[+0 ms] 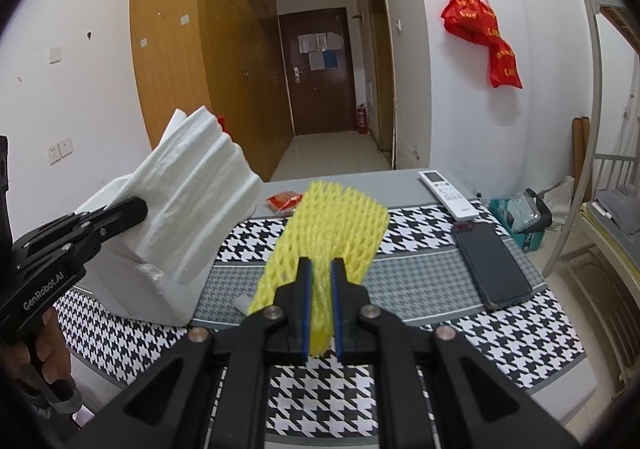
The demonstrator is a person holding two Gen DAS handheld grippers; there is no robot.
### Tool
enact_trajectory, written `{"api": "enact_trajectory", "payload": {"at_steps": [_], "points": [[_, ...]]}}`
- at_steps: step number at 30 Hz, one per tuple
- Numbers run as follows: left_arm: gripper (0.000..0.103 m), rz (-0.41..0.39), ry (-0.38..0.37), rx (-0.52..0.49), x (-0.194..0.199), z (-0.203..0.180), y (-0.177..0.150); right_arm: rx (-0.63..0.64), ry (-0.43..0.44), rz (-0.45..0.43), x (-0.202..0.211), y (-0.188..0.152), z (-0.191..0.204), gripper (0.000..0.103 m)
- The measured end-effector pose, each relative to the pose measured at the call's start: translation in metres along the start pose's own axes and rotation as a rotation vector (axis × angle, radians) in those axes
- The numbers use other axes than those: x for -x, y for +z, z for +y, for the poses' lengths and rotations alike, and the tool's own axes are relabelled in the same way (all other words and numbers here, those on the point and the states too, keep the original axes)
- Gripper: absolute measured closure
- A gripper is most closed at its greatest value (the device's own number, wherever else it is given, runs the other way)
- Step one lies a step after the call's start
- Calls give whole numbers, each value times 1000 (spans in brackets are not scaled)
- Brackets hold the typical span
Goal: Organize soft objects
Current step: 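Lift the paper towel with left tool while right tool lifts the net, both toward the foam box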
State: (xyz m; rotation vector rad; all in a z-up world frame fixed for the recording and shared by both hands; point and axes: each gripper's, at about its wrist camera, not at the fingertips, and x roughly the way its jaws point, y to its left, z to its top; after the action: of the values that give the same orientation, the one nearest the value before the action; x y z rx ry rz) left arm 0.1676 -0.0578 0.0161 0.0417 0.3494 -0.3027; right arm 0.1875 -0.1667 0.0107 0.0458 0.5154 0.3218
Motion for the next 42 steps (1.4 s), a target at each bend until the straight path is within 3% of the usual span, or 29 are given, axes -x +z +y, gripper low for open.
{"api": "enact_trajectory", "payload": {"at_steps": [26, 42], "points": [[100, -80, 81, -7, 29, 21, 34, 87, 82, -102, 13, 34, 45, 92], [100, -144, 196, 27, 53, 50, 53, 108, 182, -138, 10, 47, 66, 92]]}}
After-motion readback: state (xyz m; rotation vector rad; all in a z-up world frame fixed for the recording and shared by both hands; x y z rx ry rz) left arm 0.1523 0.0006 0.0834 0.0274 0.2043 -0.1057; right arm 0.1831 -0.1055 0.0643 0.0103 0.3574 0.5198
